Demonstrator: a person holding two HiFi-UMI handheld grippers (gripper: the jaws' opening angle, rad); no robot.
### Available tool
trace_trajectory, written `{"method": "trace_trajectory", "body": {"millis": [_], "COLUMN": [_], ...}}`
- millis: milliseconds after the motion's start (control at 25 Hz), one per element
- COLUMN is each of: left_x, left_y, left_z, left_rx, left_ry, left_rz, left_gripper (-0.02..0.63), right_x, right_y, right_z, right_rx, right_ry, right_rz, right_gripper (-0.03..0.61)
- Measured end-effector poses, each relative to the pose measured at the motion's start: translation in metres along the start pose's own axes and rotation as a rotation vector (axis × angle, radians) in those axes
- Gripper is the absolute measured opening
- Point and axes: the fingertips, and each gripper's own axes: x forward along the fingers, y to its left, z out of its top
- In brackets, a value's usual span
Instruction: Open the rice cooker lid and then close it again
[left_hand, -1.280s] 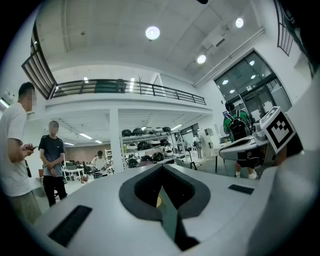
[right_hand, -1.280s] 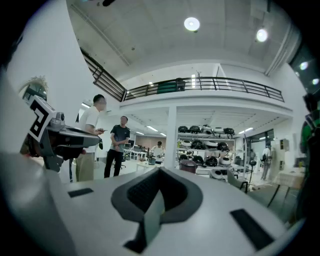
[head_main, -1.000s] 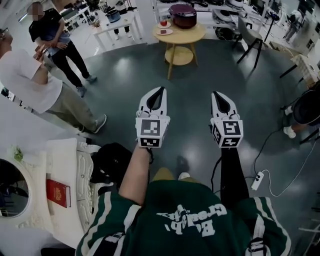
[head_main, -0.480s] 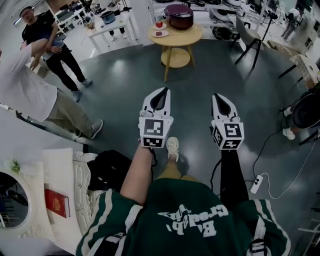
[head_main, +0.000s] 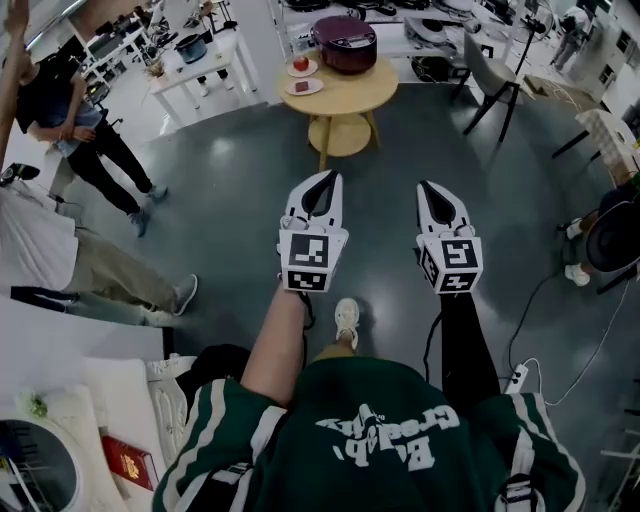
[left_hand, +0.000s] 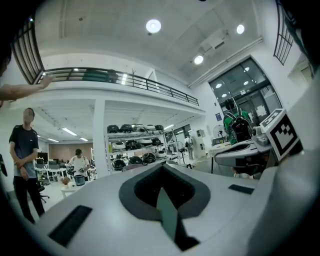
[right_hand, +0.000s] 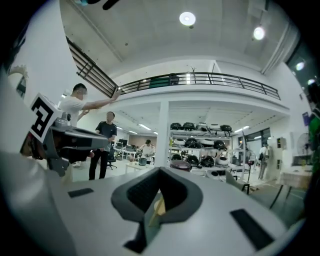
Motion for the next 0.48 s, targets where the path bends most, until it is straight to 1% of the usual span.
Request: {"method": "trace_trajectory", "body": {"millis": [240,480], "left_x": [0.1,0.184], "left_y": [0.06,0.118], "left_z": [-0.001,-0.017], "left_rx": [0.012,0.01], "left_ry": [0.003,0.015], "left_rz": [-0.045,-0.058], "left_gripper": [-0.005,-0.005], "right_x": [0.107,0.197], "right_y": [-0.034,-0.055], "right_z": [0.018,0.013], "right_rx": [0.009,0.009], "right_ry": [-0.021,-0.009], "right_rz": [-0.041,-0.058], "right_gripper": [0.003,0.003]}}
